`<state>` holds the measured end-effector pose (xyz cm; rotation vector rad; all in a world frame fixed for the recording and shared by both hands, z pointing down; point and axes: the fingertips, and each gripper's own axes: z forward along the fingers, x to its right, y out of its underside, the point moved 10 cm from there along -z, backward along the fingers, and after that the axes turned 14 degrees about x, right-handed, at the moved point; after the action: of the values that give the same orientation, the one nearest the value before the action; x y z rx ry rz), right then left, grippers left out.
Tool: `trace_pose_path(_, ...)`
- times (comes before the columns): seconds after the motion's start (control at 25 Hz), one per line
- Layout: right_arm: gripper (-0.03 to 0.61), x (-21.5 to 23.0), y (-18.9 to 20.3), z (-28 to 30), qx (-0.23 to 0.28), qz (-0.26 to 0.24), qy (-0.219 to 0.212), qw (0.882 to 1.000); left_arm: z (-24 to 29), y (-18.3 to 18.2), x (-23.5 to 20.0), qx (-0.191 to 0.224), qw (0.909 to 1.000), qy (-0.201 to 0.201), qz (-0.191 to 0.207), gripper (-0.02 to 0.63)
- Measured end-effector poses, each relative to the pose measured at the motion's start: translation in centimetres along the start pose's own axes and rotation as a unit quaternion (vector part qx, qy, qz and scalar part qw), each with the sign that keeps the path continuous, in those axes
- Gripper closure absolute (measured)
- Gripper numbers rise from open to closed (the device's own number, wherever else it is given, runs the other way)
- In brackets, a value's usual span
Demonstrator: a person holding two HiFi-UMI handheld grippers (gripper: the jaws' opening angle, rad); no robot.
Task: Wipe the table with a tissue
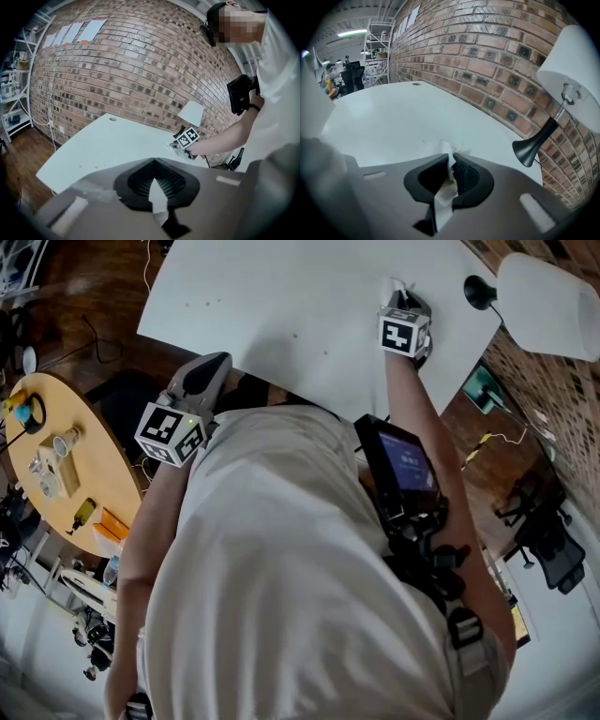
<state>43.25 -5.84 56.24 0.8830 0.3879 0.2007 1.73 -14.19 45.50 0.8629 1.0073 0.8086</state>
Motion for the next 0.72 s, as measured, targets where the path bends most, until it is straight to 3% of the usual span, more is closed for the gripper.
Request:
trace_pose_path(0.16, 0.548, -1.7, -1.2, 0.9, 0.01, -0.026, -0.017, 0.999, -0.4, 0.2, -0.2, -0.001, 1.0, -0.008, -0.002, 0.609)
trace_pose_path(0.28, 0.548, -4.4, -2.4, 1.3, 0.026, -0.07, -0.06, 0.995, -0.6, 0.2, -0.2, -0.002, 0.9999, -0.01, -0.001, 0.609)
trace_pose_path(0.44, 0.551, -8.2, -3.2, 0.5, 0.053, -0.137, -0.122, 0.982, -0.4, 0.0, -0.2, 0.0, 1.0, -0.008, 0.0, 0.609)
trace_pose_path(0.6, 0.549, -8.1, -2.7, -1.1, 0.085, -0.188, -0.186, 0.961, 0.4, -0.4, 0.8, 0.001, 1.0, 0.001, 0.002, 0.609)
trace_pose_path(0.72, 0.548, -7.3, -2.3, -2.0, 0.111, -0.176, -0.231, 0.951, 0.6, -0.1, 0.7, 0.001, 1.0, 0.007, 0.002, 0.609)
